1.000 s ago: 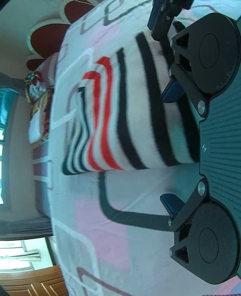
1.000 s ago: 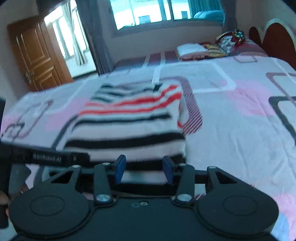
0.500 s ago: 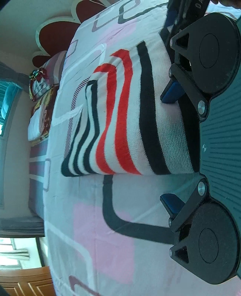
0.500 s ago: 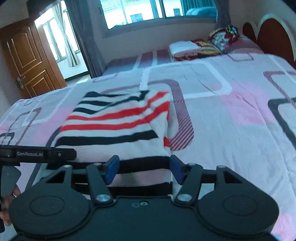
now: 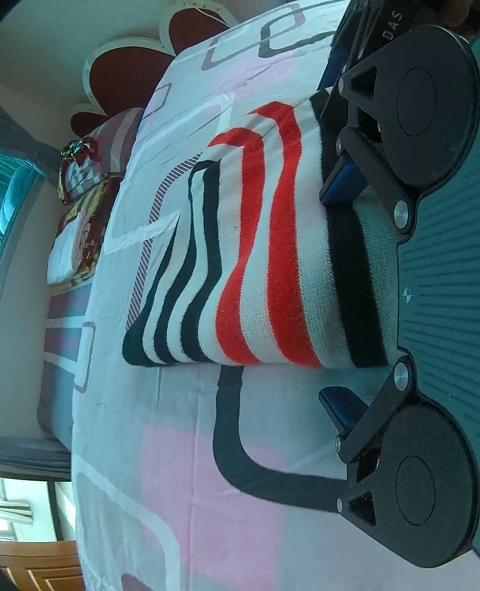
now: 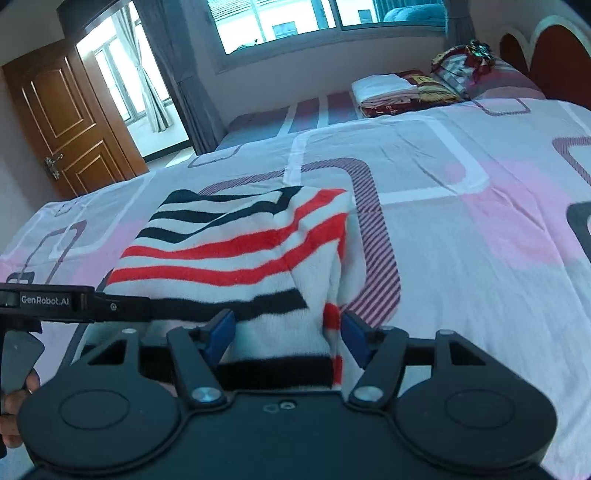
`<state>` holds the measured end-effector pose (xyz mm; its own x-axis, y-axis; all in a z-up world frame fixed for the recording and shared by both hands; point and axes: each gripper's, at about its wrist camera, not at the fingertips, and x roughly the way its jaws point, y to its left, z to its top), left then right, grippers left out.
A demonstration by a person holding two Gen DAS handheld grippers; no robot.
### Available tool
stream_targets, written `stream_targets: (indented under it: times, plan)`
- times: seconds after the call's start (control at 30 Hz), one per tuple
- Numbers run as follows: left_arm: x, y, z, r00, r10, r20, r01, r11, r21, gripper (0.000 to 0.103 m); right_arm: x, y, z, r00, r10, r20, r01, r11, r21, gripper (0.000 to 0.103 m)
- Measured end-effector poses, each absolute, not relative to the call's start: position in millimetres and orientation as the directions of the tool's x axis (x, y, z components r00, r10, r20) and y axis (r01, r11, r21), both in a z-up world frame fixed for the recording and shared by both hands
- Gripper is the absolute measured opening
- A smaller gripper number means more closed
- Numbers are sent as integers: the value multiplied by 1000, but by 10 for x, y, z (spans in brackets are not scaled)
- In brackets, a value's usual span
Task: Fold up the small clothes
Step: 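Grasp the end of the striped bundle with both grippers, then lift the held sweater end with both grippers and fold it onto the bundle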
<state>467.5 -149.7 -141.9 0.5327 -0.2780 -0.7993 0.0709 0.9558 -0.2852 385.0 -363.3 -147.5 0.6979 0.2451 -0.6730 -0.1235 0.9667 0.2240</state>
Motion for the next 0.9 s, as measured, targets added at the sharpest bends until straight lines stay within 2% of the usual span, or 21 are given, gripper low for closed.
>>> stream_targets:
  times: [0.4, 0.43, 0.53, 0.57, 0.63, 0.7, 0.83, 0.9]
  plan:
    - [4873, -1594, -1573, 508, -355, -785, 91, 928, -361, 103, 4111, -3852, -1728, 651, 335, -681, -99, 927, 362, 74]
    - [4867, -1607, -1570, 510, -353, -785, 91, 929, -358, 103, 4114, -3849, -1722, 645, 338, -685, -104, 927, 359, 73]
    - [4842, -1601, -1542, 509, -358, -783, 91, 927, -364, 98, 4111, -3892, -1712, 619, 404, -674, -115, 895, 432, 48]
    - [4831, -1591, -1533, 510, -363, -780, 98, 925, -366, 97, 4093, -3913, -1704, 621, 407, -670, -100, 889, 447, 45]
    - [4826, -1534, -1554, 501, -383, -776, 97, 916, -389, 97, 4074, -3942, -1702, 621, 416, -664, -104, 884, 456, 43]
    - [4841, -1509, -1594, 497, -396, -772, 104, 911, -400, 97, 4079, -3968, -1717, 619, 425, -660, -113, 881, 460, 46]
    - [4835, -1622, -1581, 513, -362, -779, 87, 924, -372, 97, 4097, -4053, -1820, 622, 464, -631, -98, 846, 525, 49]
    - [4804, -1644, -1536, 520, -353, -778, 84, 927, -365, 90, 4111, -4032, -1813, 627, 455, -632, -88, 848, 523, 48]
